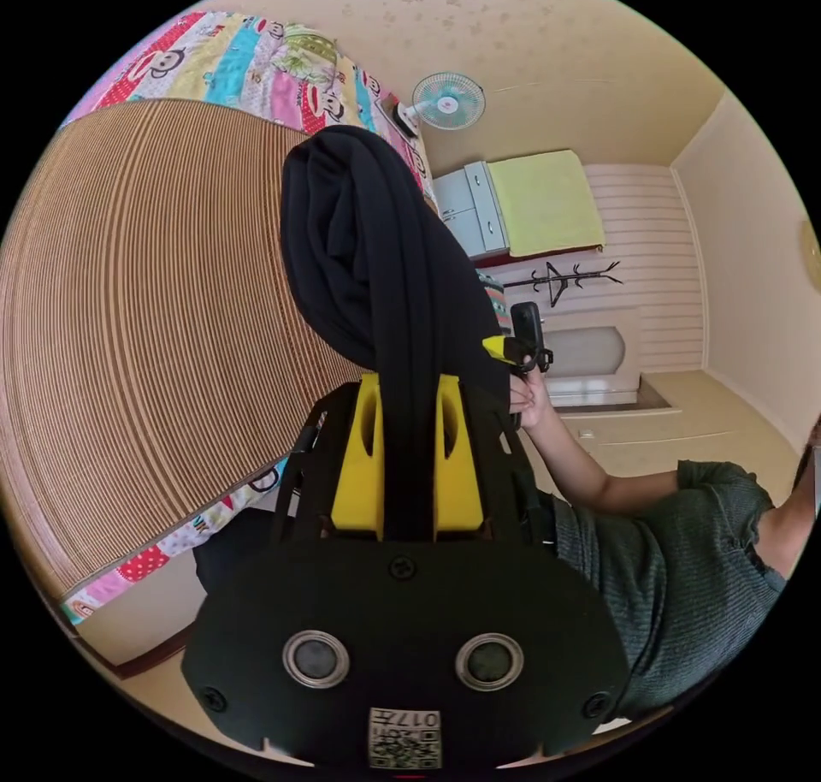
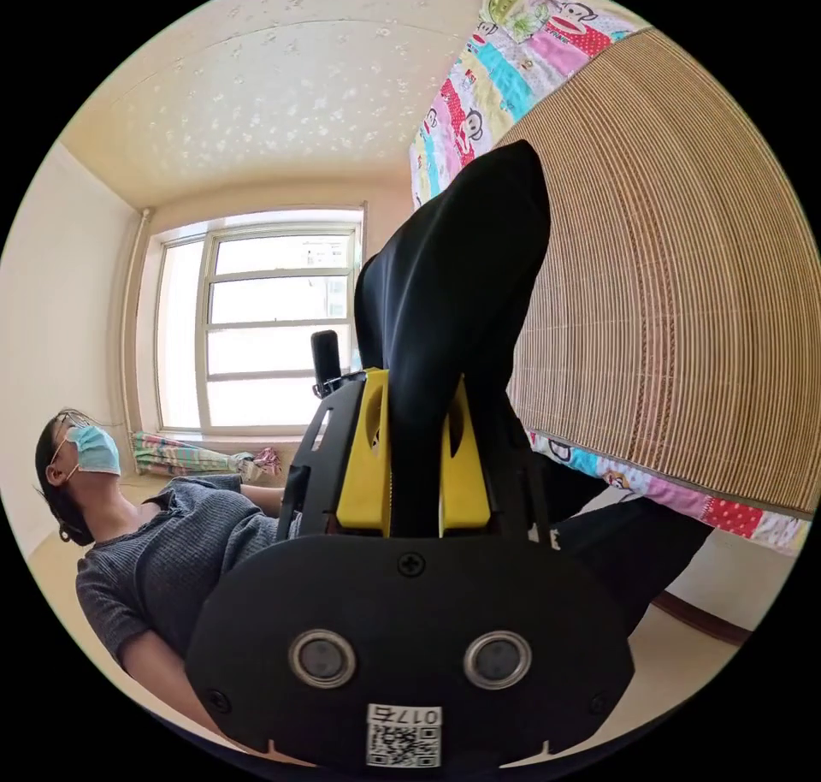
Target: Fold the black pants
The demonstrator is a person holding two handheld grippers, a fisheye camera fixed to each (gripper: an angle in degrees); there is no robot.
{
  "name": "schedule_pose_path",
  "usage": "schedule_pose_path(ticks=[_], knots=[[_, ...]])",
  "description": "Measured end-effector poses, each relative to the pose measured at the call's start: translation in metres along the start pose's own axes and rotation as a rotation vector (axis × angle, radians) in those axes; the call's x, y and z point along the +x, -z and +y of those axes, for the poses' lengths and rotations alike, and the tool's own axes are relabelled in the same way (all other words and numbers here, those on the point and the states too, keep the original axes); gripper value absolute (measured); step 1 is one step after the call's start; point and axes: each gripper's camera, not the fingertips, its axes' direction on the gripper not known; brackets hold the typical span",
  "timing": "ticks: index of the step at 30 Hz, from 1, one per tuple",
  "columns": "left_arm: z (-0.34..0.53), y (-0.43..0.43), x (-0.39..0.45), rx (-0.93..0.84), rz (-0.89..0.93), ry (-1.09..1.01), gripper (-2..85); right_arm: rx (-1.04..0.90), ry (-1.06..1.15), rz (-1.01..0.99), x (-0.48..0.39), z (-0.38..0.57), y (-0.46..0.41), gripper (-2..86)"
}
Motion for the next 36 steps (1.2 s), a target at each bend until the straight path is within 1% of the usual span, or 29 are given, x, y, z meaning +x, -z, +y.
schedule_pose_path(ticks=[4, 6, 11, 13, 16, 18, 20, 21, 22, 24, 25, 26, 27, 28, 29, 30, 31, 32, 33, 34, 35, 36], knots=[[-0.027, -0.097, 0.026, -0.059, -0.017, -0.023, 8.8, 0.055, -0.003, 0.007, 0.006, 0.038, 0.057, 7.7], [-0.039, -0.149, 0.038, -0.105, -0.020, -0.033, 8.7, 0.085, -0.010, 0.023, 0.014, 0.066, 0.098, 7.6], [-0.080, -0.317, 0.076, -0.309, 0.029, -0.114, 8.7, 0.173, -0.023, 0.071, 0.027, 0.129, 0.186, 7.4], [-0.096, -0.367, 0.095, -0.356, 0.042, -0.152, 8.7, 0.218, -0.024, 0.086, 0.026, 0.149, 0.218, 7.4], [-0.126, -0.439, 0.133, -0.394, 0.057, -0.220, 8.7, 0.275, 0.000, 0.160, 0.008, 0.167, 0.268, 7.4], [-0.146, -0.477, 0.155, -0.399, 0.057, -0.267, 8.9, 0.306, 0.034, 0.249, -0.013, 0.168, 0.301, 7.7], [-0.169, -0.527, 0.169, -0.380, 0.037, -0.296, 9.8, 0.298, 0.041, 0.325, -0.018, 0.162, 0.316, 8.3], [-0.173, -0.539, 0.166, -0.377, 0.030, -0.280, 10.1, 0.282, 0.000, 0.401, -0.011, 0.153, 0.321, 8.7], [-0.181, -0.567, 0.155, -0.391, -0.004, -0.234, 10.6, 0.273, -0.035, 0.458, -0.005, 0.147, 0.321, 8.8], [-0.185, -0.615, 0.128, -0.503, -0.103, -0.137, 10.3, 0.272, -0.246, 0.759, 0.021, 0.131, 0.310, 8.2], [-0.182, -0.640, 0.113, -0.579, -0.157, -0.099, 9.4, 0.286, -0.302, 0.846, 0.022, 0.130, 0.305, 7.7], [-0.176, -0.655, 0.103, -0.618, -0.212, -0.083, 9.2, 0.329, -0.314, 0.950, 0.010, 0.131, 0.291, 6.1], [-0.173, -0.658, 0.100, -0.620, -0.229, -0.086, 9.1, 0.429, -0.260, 1.052, -0.017, 0.138, 0.272, 4.6], [-0.169, -0.660, 0.100, -0.611, -0.234, -0.117, 9.0, 0.498, -0.233, 1.112, -0.032, 0.144, 0.260, 3.9], [-0.165, -0.661, 0.099, -0.613, -0.229, -0.152, 8.9, 0.627, -0.169, 1.205, -0.059, 0.156, 0.233, 2.8], [-0.164, -0.662, 0.098, -0.622, -0.232, -0.159, 8.9, 0.700, -0.069, 1.246, -0.078, 0.164, 0.200, 1.9], [-0.164, -0.662, 0.094, -0.640, -0.244, -0.160, 9.0, 0.706, -0.007, 1.242, -0.082, 0.164, 0.183, 1.7], [-0.166, -0.659, 0.091, -0.633, -0.247, -0.159, 9.1, 0.652, 0.124, 1.212, -0.082, 0.159, 0.148, 1.2], [-0.167, -0.656, 0.089, -0.623, -0.246, -0.159, 9.1, 0.533, 0.171, 1.219, -0.067, 0.144, 0.113, 0.9], [-0.169, -0.653, 0.086, -0.607, -0.244, -0.151, 9.1, 0.456, 0.140, 1.254, -0.054, 0.133, 0.096, 0.8], [-0.172, -0.651, 0.083, -0.601, -0.248, -0.141, 9.1, 0.266, 0.033, 1.422, -0.014, 0.111, 0.064, 0.7], [-0.172, -0.650, 0.082, -0.602, -0.253, -0.138, 9.0, 0.130, 0.045, 1.567, 0.017, 0.102, 0.037, 0.5]])
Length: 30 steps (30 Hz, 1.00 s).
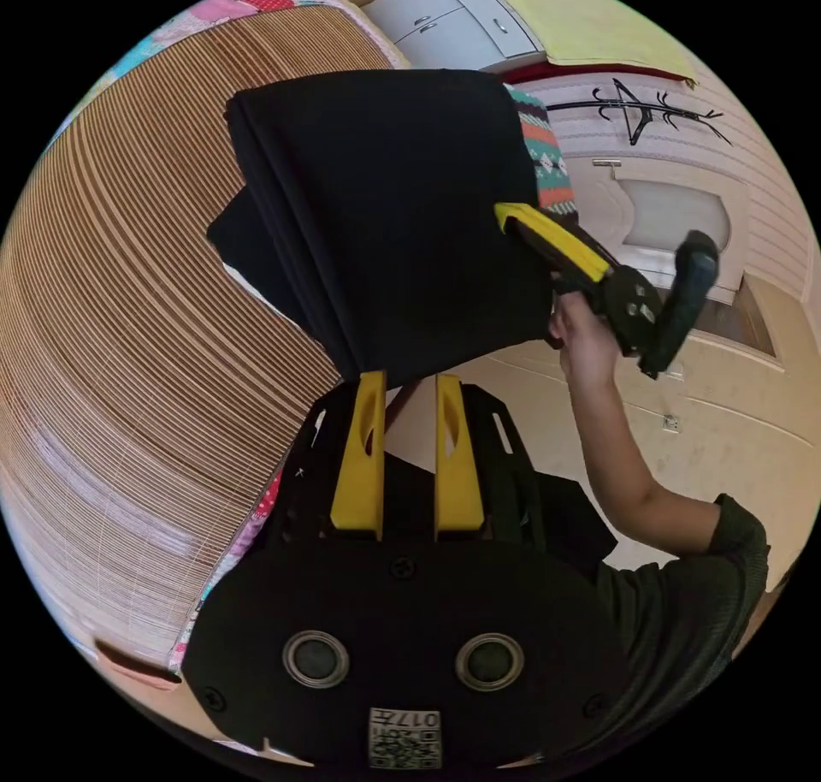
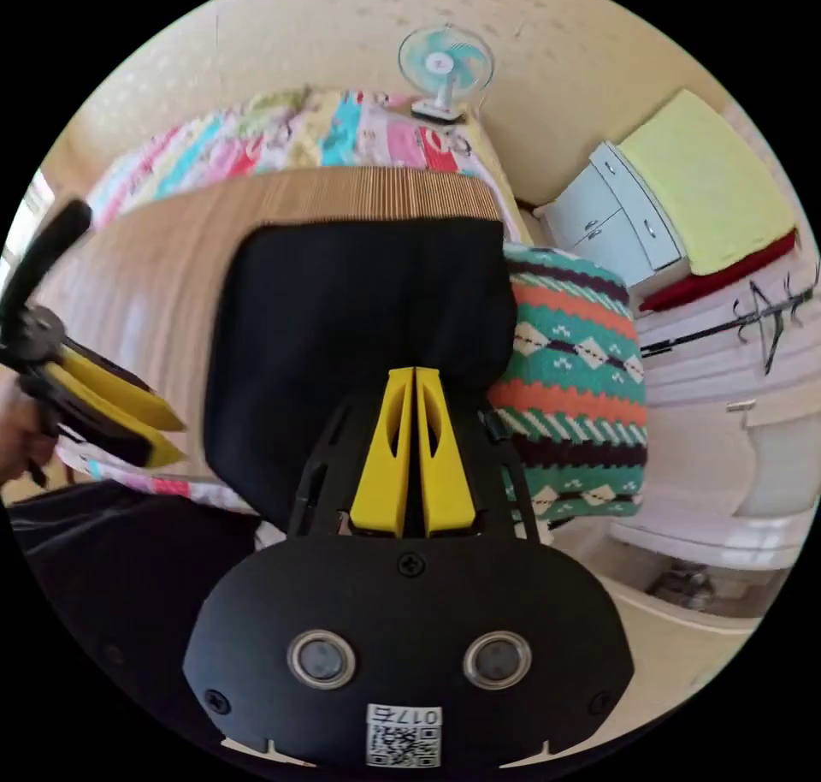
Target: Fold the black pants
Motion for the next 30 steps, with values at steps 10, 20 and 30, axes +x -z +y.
schedule_pose_path(ticks=[10, 20, 30], knots=[[0.071, 0.044, -0.051, 0.141, -0.030, 0.165, 8.6, -0.043, -0.001, -0.074, -0.031, -0.015, -0.057, 0.3], [0.160, 0.069, -0.098, 0.235, 0.042, 0.368, 8.6, -0.189, -0.039, -0.054, -0.067, -0.029, -0.038, 0.4], [0.160, 0.097, -0.057, 0.196, 0.034, 0.374, 8.5, -0.259, -0.140, -0.071, -0.078, -0.034, -0.040, 0.6]])
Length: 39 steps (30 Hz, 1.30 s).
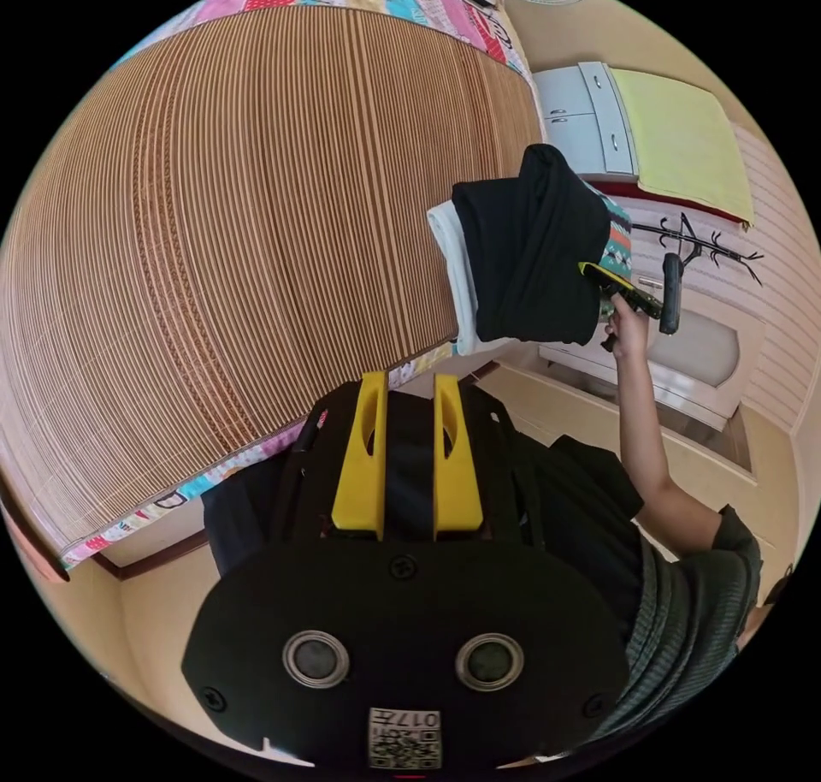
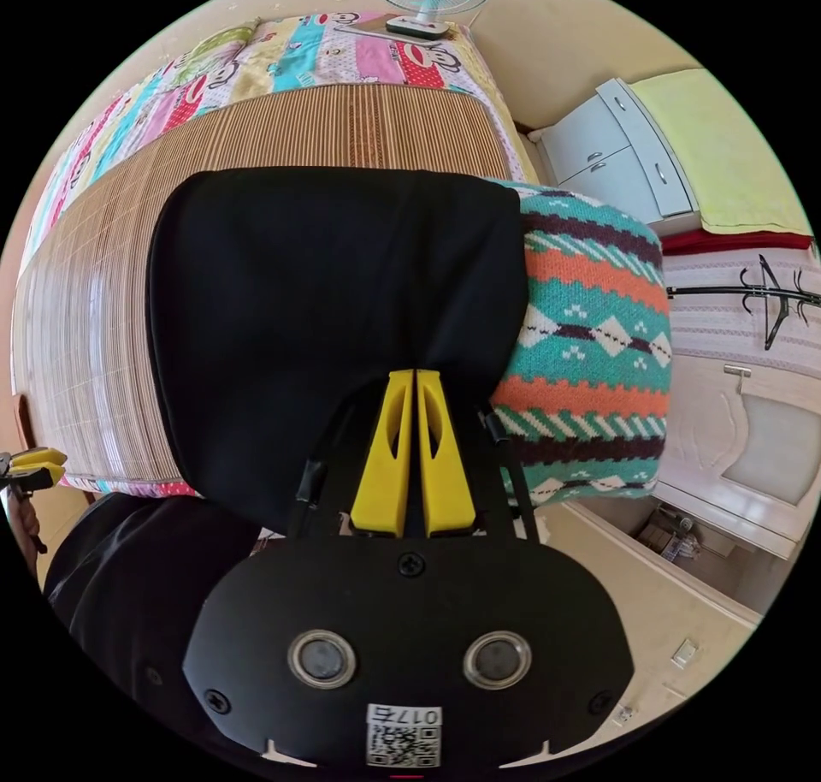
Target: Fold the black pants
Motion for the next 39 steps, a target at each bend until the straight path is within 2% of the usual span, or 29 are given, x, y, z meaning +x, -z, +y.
schedule_pose_path(ticks=[9, 21, 28, 33, 39], knots=[[0.015, 0.053, 0.043, 0.049, -0.069, -0.054, 8.5, 0.014, -0.042, 0.038, -0.009, 0.006, -0.012, 0.5], [0.091, 0.133, 0.032, 0.177, -0.094, 0.118, 7.9, 0.053, -0.114, -0.024, -0.008, 0.013, -0.024, 0.4], [0.165, 0.219, -0.023, 0.325, -0.110, 0.298, 7.9, 0.139, -0.157, -0.053, -0.026, 0.022, -0.003, 0.4], [0.237, 0.284, -0.093, 0.441, -0.093, 0.499, 8.4, 0.140, -0.154, -0.245, -0.070, 0.024, 0.004, 0.6], [0.330, 0.376, -0.189, 0.511, -0.259, 0.722, 9.6, 0.112, -0.039, -0.424, -0.152, 0.018, 0.009, 1.7]])
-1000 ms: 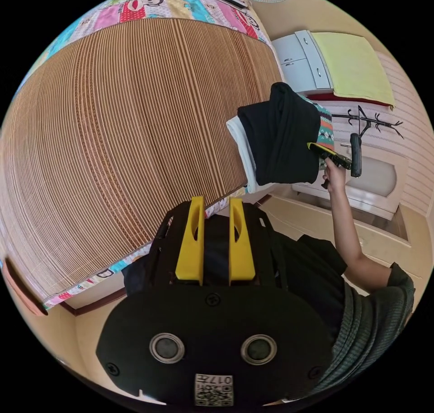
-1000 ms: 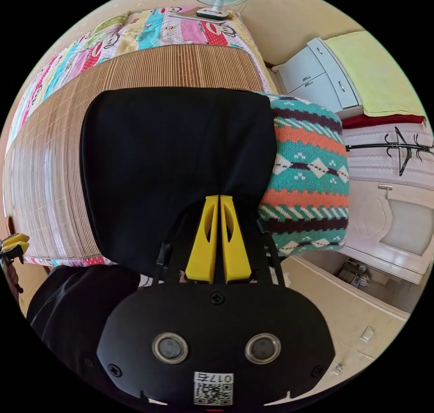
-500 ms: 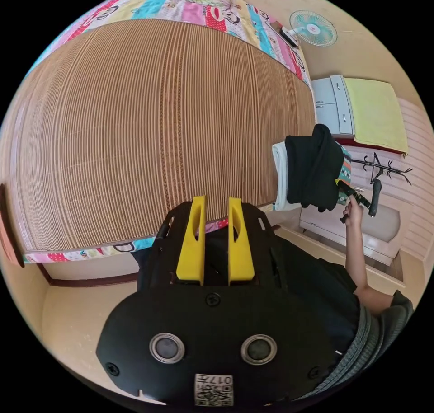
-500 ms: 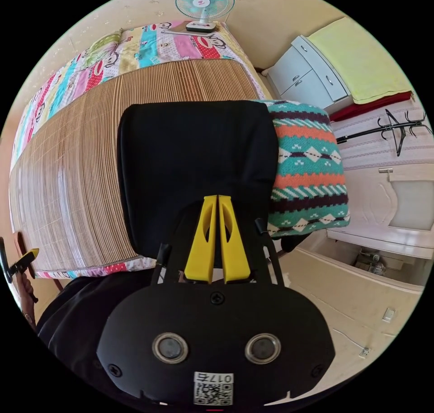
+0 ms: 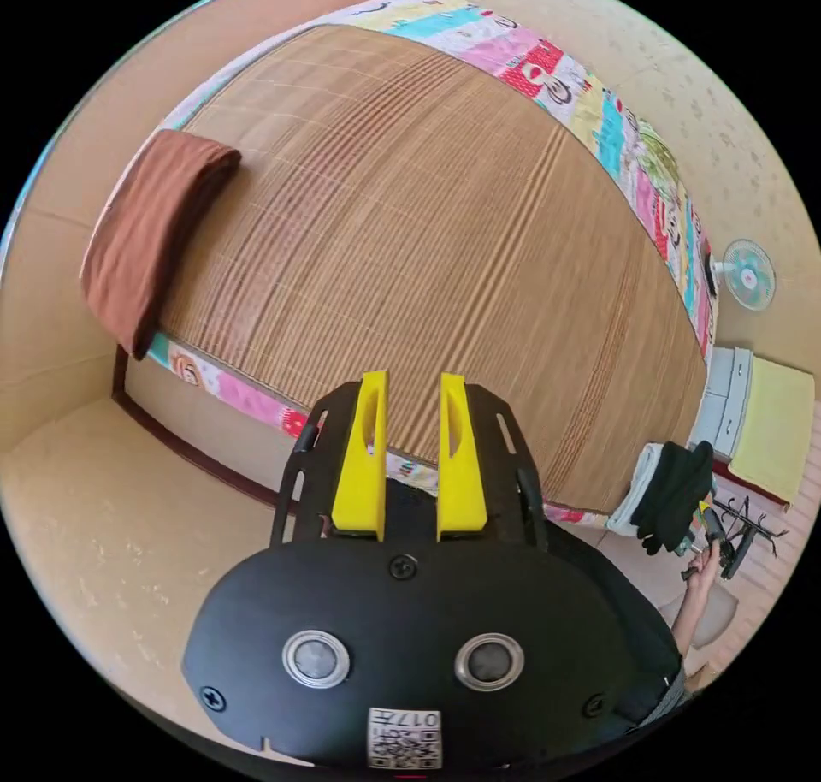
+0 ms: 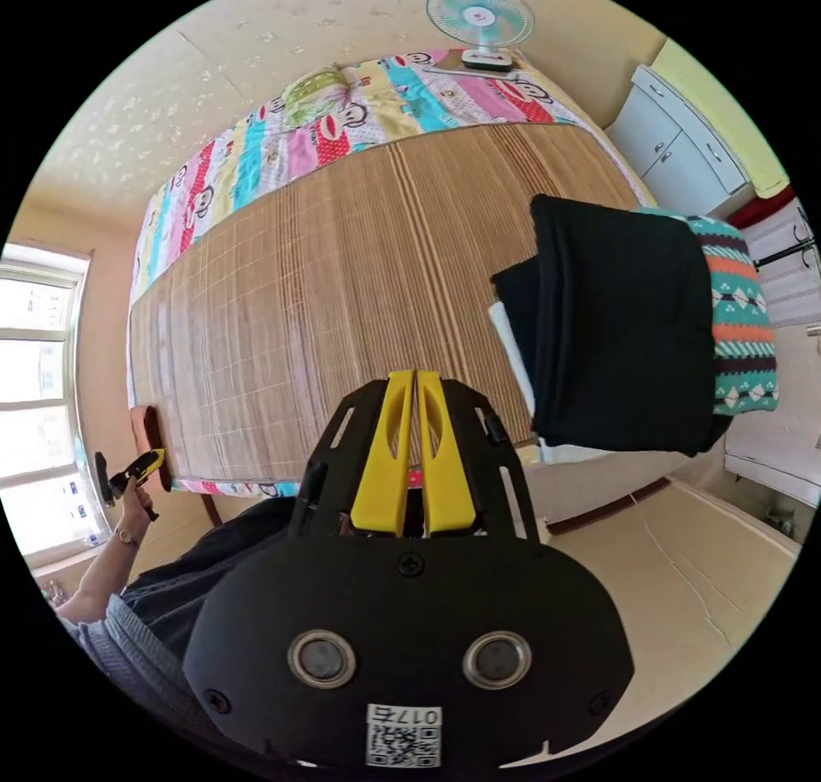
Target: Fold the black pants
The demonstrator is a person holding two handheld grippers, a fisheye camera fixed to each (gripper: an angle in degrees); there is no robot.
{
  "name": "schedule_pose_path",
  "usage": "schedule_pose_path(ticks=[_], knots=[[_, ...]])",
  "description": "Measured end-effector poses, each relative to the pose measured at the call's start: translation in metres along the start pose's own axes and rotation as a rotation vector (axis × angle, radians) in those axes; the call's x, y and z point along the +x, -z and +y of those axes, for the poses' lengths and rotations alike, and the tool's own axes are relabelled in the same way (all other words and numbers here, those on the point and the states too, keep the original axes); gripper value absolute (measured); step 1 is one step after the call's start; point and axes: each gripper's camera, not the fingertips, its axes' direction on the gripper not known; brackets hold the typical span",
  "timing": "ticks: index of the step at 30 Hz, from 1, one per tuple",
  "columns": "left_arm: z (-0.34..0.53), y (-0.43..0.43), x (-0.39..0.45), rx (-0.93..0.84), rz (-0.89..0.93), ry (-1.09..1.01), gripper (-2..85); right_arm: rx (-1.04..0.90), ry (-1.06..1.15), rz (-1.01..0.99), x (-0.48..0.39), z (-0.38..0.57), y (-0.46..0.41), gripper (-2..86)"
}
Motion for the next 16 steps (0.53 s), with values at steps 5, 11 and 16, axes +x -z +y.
schedule_pose_path(ticks=[5, 11, 16], knots=[[-0.051, 0.057, -0.111, 0.042, -0.227, 0.095, 11.6, -0.058, 0.018, -0.093, -0.052, 0.002, -0.027, 3.8], [-0.089, 0.106, -0.164, 0.131, -0.418, 0.061, 13.8, -0.161, 0.058, -0.053, -0.094, 0.008, -0.061, 7.0], [-0.117, 0.098, -0.204, 0.052, -0.415, 0.079, 14.3, -0.212, 0.077, -0.018, -0.095, 0.007, -0.072, 7.7]])
